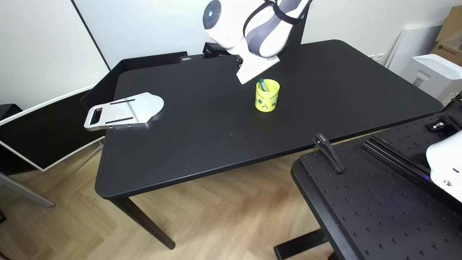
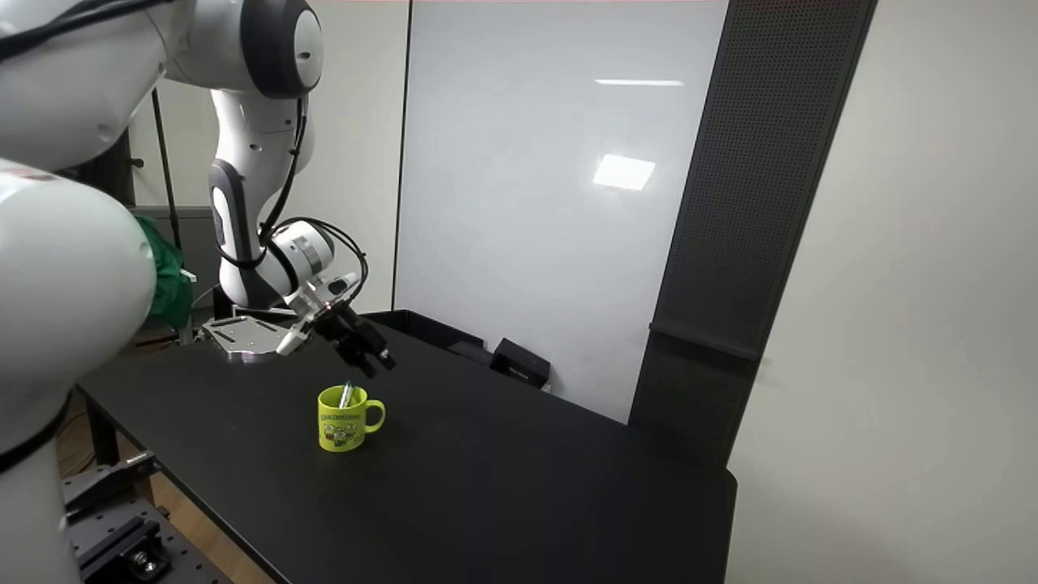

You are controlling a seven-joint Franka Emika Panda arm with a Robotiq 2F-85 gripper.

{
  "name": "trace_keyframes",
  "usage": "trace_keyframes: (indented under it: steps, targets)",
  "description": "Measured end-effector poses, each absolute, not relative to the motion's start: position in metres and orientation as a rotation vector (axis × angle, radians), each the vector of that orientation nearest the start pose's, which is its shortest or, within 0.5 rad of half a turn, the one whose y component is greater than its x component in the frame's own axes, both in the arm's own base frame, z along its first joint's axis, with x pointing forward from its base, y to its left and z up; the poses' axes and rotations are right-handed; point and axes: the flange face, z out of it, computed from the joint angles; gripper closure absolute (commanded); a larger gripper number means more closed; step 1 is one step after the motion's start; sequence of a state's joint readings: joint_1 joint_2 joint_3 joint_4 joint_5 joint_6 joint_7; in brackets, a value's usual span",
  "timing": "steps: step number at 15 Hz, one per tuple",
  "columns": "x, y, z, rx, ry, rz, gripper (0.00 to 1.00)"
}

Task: Put the green marker inside the yellow mug

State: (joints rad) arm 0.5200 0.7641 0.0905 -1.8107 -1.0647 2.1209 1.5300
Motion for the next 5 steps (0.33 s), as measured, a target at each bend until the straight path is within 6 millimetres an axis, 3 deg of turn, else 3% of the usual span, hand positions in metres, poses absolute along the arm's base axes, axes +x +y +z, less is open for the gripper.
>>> trace_keyframes:
  steps: [5]
  targets:
    - [0.5184, 0.3132, 0.1069, 2.421, -0.155, 0.549, 0.00]
